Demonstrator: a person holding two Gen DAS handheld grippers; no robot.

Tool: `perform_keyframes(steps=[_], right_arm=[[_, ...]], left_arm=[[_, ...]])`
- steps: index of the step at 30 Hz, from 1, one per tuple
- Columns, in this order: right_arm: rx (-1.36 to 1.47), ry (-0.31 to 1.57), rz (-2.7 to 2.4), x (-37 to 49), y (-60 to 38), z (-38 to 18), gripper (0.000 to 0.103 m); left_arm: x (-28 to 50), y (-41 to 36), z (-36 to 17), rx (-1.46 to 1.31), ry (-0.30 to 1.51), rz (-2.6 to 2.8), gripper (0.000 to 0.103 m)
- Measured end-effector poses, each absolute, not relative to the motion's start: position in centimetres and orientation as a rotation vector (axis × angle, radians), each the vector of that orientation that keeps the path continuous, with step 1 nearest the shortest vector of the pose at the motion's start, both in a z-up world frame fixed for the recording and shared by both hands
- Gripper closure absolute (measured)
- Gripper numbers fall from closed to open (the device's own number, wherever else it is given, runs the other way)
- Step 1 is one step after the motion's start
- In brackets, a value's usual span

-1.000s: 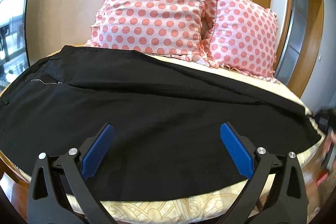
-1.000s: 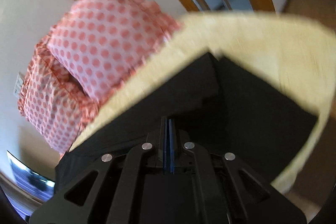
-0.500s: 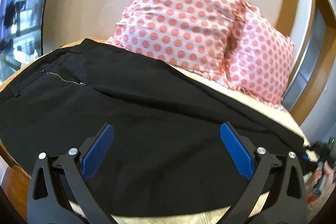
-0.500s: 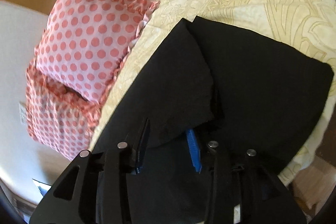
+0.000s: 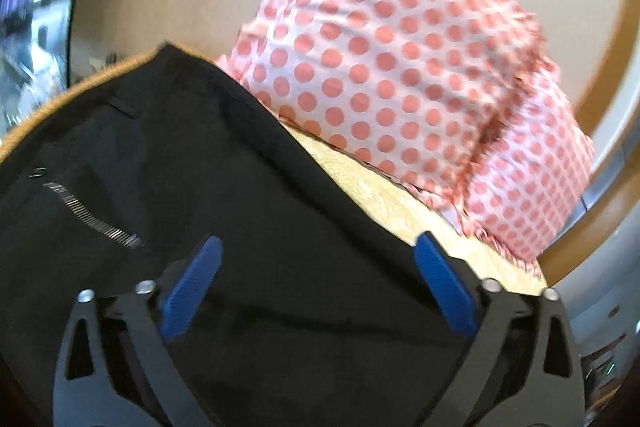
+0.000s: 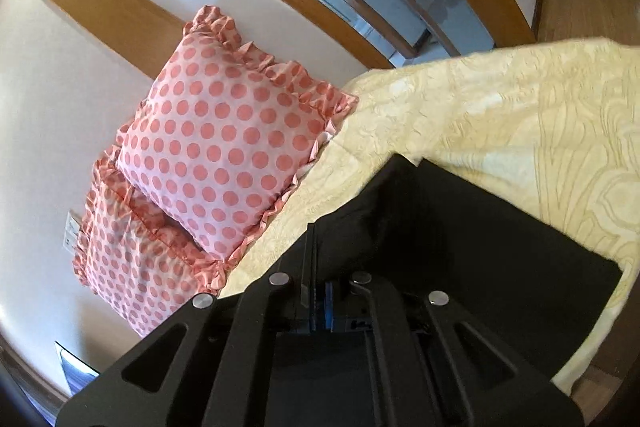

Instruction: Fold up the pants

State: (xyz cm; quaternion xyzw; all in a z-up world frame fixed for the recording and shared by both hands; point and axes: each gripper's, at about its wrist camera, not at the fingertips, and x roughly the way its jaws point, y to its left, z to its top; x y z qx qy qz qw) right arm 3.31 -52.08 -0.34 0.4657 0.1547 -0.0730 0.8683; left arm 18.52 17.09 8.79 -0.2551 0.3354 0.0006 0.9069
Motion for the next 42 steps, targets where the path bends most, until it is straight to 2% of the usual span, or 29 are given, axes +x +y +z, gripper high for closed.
perform_keyframes(steps=[3, 7, 9, 11, 12, 13, 15, 18, 23, 25, 28, 33, 38, 42], right_arm=[[0.983, 0.331, -0.154, 3.4, -52.1, -1.1, 0.1], [0.99, 0.351, -0.139, 3.4, -52.6, -1.6, 0.1], [0.993, 0.353, -0.129, 3.1, -52.7, -1.7, 0.1], [0.988, 0.35, -0.122, 2.9, -52.7, -1.6, 0.1], [0.982, 0.349, -0.117, 3.0, -52.7, -1.5, 0.1], [0.979, 0.349, -0.116, 3.0, -52.8, -1.4, 0.1], [0.971, 0.347, -0.109, 3.4, -52.9, -1.2, 0.1], [0.96, 0.331, -0.103, 3.8, -53.2, -0.5, 0.1], [0.908, 0.262, -0.114, 1.9, -53.9, 1.7, 0.1], [0.914, 0.278, -0.135, 1.4, -54.3, 1.3, 0.1], [0.957, 0.331, -0.179, 1.0, -54.8, -0.4, 0.1], [1.024, 0.404, -0.214, 0.6, -55.0, -3.1, 0.1], [1.055, 0.378, -0.214, -1.0, -55.3, -3.0, 0.1], [1.097, 0.447, -0.265, -1.7, -55.9, -4.1, 0.1]], left_arm=[[23.5, 17.8, 7.9, -0.59, 0.766, 0.045, 0.022], [31.0, 17.4, 6.7, -0.502, 0.86, 0.175, 0.023], [33.8, 17.7, 5.5, -0.499, 0.921, 0.231, 0.027], [35.8, 18.7, 3.9, -0.549, 0.987, 0.277, 0.047], [36.2, 19.2, 3.4, -0.569, 1.008, 0.289, 0.071], [36.0, 19.8, 3.1, -0.574, 1.01, 0.314, 0.089], [34.4, 20.8, 3.6, -0.61, 0.969, 0.289, 0.094], [30.1, 21.4, 6.2, -0.596, 0.873, 0.256, 0.096], [15.1, 22.5, 11.3, -0.611, 0.652, 0.169, 0.092], [8.5, 22.4, 10.2, -0.603, 0.632, 0.193, 0.091], [3.2, 21.8, 7.1, -0.623, 0.672, 0.233, 0.091], [0.1, 21.0, 2.2, -0.645, 0.74, 0.284, 0.091], [-1.0, 21.3, 1.8, -0.663, 0.708, 0.281, 0.085], [-0.7, 21.2, 1.6, -0.66, 0.693, 0.273, 0.084]])
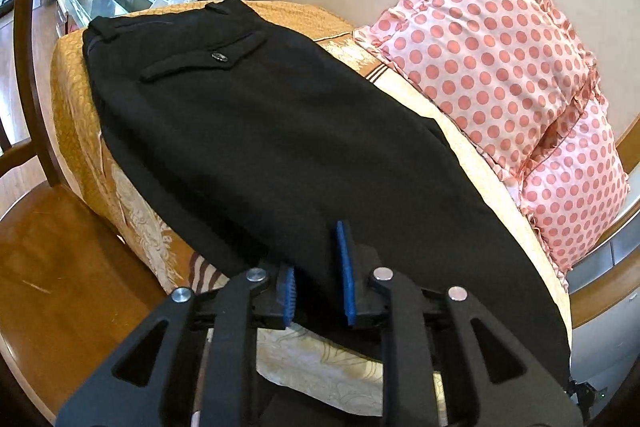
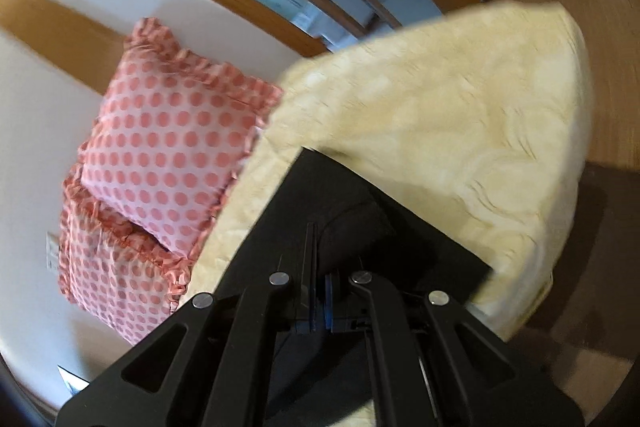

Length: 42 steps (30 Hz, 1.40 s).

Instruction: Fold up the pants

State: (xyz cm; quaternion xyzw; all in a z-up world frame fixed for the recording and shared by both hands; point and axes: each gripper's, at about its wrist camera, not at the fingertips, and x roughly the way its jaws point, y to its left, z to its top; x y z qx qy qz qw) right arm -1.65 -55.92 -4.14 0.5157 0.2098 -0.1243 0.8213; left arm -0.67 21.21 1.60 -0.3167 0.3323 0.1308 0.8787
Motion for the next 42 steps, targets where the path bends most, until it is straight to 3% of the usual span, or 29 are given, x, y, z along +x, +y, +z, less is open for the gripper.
perform_keyframes(steps=[5, 24, 25, 27, 28, 29, 30, 35, 40, 42], right_arm=[[1.074, 0.372, -0.252, -3.4, -55.4, -2.7, 0.1], [0.956, 0.494, -0.393, -3.8, -54.7, -4.4, 0.097], [0.948, 0.495, -0.408, -4.0, -54.8, -4.1, 0.095], [0.933, 0.48, -0.449, -4.9, -55.1, -3.4, 0.08], [0.926, 0.464, -0.467, -5.4, -55.2, -3.1, 0.069], [0.916, 0.44, -0.494, -6.1, -55.3, -2.6, 0.043], [0.912, 0.422, -0.511, -6.5, -55.4, -2.3, 0.032], [0.922, 0.416, -0.492, -6.5, -55.7, -2.4, 0.036], [0.943, 0.445, -0.483, -5.9, -54.7, -3.2, 0.046], [0.968, 0.452, -0.461, -6.1, -54.2, -3.3, 0.055]], left_arm=[[-1.4, 21.3, 1.7, -0.647, 0.696, 0.249, 0.089], [-4.5, 21.1, 0.8, -0.628, 0.62, 0.212, 0.09], [-4.8, 21.3, 0.9, -0.635, 0.616, 0.202, 0.086], [-5.9, 22.0, 1.3, -0.664, 0.587, 0.21, 0.079], [-6.5, 22.4, 1.8, -0.657, 0.562, 0.251, 0.067], [-7.2, 22.7, 2.4, -0.634, 0.527, 0.315, 0.058], [-7.7, 22.8, 3.0, -0.61, 0.489, 0.358, 0.054], [-7.6, 22.4, 6.0, -0.478, 0.379, 0.365, 0.031], [-4.1, 20.8, 5.1, -0.427, 0.463, 0.263, 0.027], [-2.8, 20.3, 4.2, -0.424, 0.513, 0.243, 0.027]])
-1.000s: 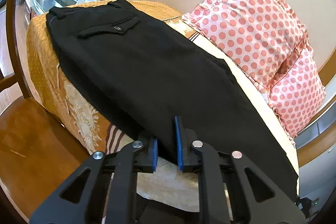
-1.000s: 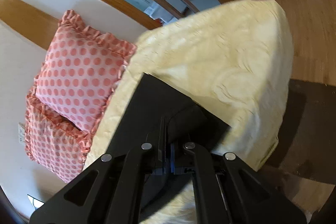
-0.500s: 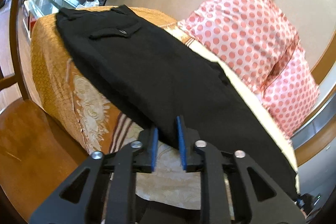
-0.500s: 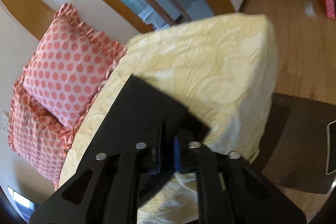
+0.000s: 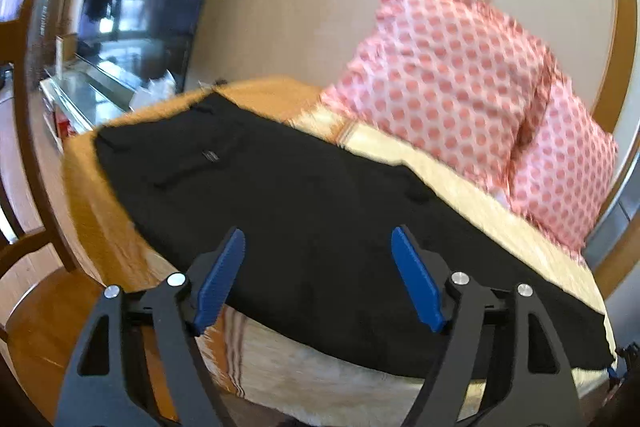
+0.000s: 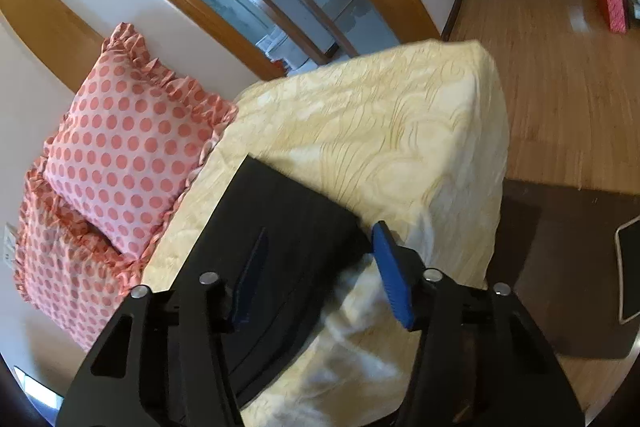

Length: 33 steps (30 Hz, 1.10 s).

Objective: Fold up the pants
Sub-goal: 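Open the left gripper, then the right gripper, releasing the trousers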

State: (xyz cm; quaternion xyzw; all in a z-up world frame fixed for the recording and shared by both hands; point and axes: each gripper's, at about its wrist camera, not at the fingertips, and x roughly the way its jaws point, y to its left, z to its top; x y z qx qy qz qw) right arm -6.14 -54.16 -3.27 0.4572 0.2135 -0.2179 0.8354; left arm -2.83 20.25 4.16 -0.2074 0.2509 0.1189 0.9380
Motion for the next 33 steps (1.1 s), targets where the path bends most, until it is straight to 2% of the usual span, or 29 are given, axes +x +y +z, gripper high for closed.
perform_keyframes(steps=[3, 7, 9, 11, 14, 17, 22, 25, 29, 31, 33], right_arm=[[1.031, 0.458, -0.41, -6.6, -53.2, -3.8, 0.065], [1.03, 0.468, -0.34, -5.7, -52.0, -4.0, 0.071], [1.028, 0.473, -0.333, -4.8, -52.0, -4.4, 0.091], [1.012, 0.466, -0.342, -3.9, -52.2, -4.8, 0.095], [0.925, 0.428, -0.334, -2.7, -50.9, -3.0, 0.096], [0.782, 0.36, -0.175, -0.2, -46.5, 2.0, 0.097], [0.601, 0.382, 0.305, 5.4, -32.7, 7.7, 0.097], [0.47, 0.546, 0.578, 8.3, -21.9, 6.2, 0.097], [0.321, 0.842, 0.735, 9.9, -11.9, -0.1, 0.098], [0.321, 0.87, 0.751, 9.8, -10.6, -1.2, 0.098], [0.323, 0.805, 0.745, 9.7, -10.5, 0.3, 0.098]], left_arm=[[-1.9, 19.8, 3.0, -0.427, 0.56, 0.233, 0.027], [-1.3, 19.8, 1.8, -0.421, 0.597, 0.231, 0.026], [-1.2, 19.8, 1.4, -0.418, 0.598, 0.222, 0.025], [-1.5, 20.0, 1.3, -0.413, 0.59, 0.214, 0.025], [-1.6, 20.1, 1.3, -0.419, 0.58, 0.205, 0.025], [-1.7, 20.4, 1.3, -0.444, 0.573, 0.194, 0.025], [-1.7, 20.2, 1.3, -0.445, 0.571, 0.204, 0.024], [-2.0, 20.7, 1.6, -0.49, 0.569, 0.197, 0.024], [-4.3, 22.1, 2.4, -0.579, 0.536, 0.173, 0.024], [-5.6, 22.9, 2.7, -0.576, 0.526, 0.195, 0.024], [-7.0, 23.9, 2.8, -0.586, 0.517, 0.233, 0.024]])
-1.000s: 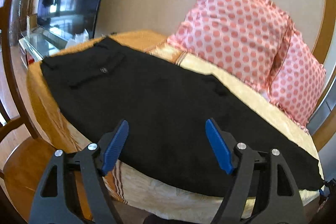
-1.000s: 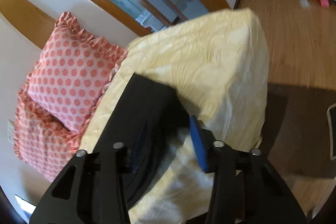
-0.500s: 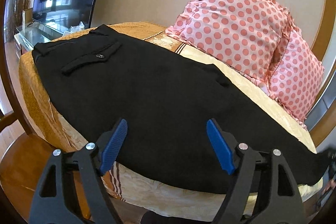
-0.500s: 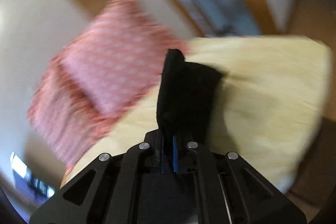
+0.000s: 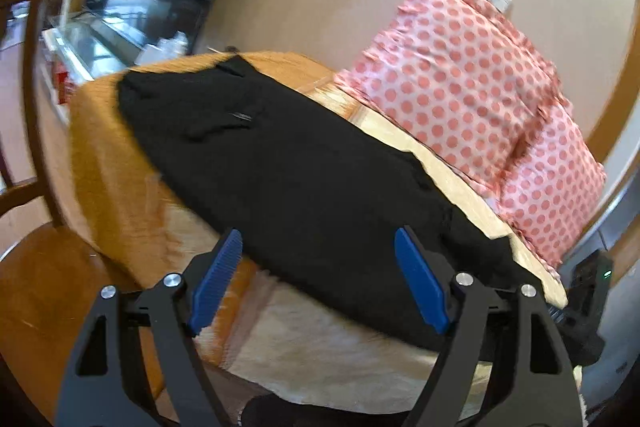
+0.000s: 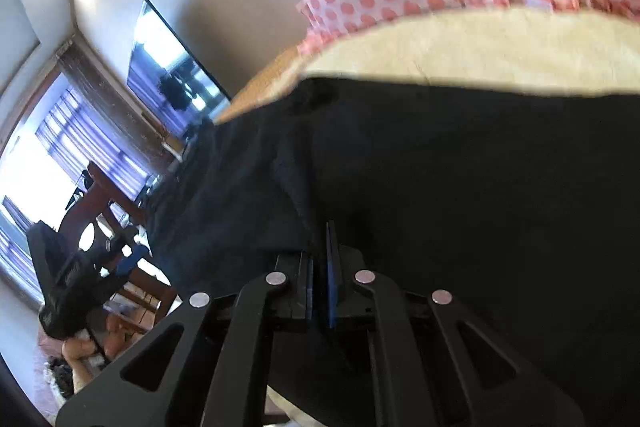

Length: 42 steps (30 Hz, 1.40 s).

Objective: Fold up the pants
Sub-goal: 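Open the left gripper, then the right gripper, releasing the trousers, then grasp the end of the folded trousers with the left gripper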

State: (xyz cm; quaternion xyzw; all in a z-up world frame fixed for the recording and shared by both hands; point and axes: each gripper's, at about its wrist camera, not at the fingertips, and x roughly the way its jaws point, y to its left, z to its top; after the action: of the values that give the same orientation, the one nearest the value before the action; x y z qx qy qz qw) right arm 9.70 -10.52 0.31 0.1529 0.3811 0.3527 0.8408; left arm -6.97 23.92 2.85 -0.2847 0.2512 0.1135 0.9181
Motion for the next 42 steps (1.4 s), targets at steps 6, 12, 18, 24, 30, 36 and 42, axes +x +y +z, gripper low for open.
perform_keyframes(steps=[6, 12, 18, 24, 30, 36, 42], right_arm=[[0.215, 0.728, 0.767, 8.2, -8.0, 1.9, 0.097], [-0.011, 0.769, 0.859, 5.1, -4.9, -0.5, 0.056], [-0.036, 0.748, 0.913, 4.1, -4.1, -0.4, 0.035], [0.052, 0.759, 0.937, 4.7, -4.4, -0.6, 0.035], [0.046, 0.75, 0.939, 4.9, -4.4, -0.6, 0.032], [0.055, 0.742, 0.943, 5.0, -4.5, -0.8, 0.031], [0.028, 0.724, 0.941, 4.7, -4.3, -0.8, 0.029]], left_arm=[[-8.0, 26.4, 1.2, -0.709, 0.528, 0.227, 0.024], [-6.8, 26.4, 0.2, -0.765, 0.567, 0.139, 0.024], [-5.7, 25.7, 0.2, -0.761, 0.586, 0.103, 0.023], [-4.8, 25.9, -0.1, -0.775, 0.607, 0.101, 0.022], [-4.0, 26.1, 0.9, -0.724, 0.607, 0.163, 0.02], [-3.8, 29.1, 2.8, -0.665, 0.562, 0.295, 0.02], [-2.0, 33.5, 3.5, -0.657, 0.585, 0.42, 0.02]])
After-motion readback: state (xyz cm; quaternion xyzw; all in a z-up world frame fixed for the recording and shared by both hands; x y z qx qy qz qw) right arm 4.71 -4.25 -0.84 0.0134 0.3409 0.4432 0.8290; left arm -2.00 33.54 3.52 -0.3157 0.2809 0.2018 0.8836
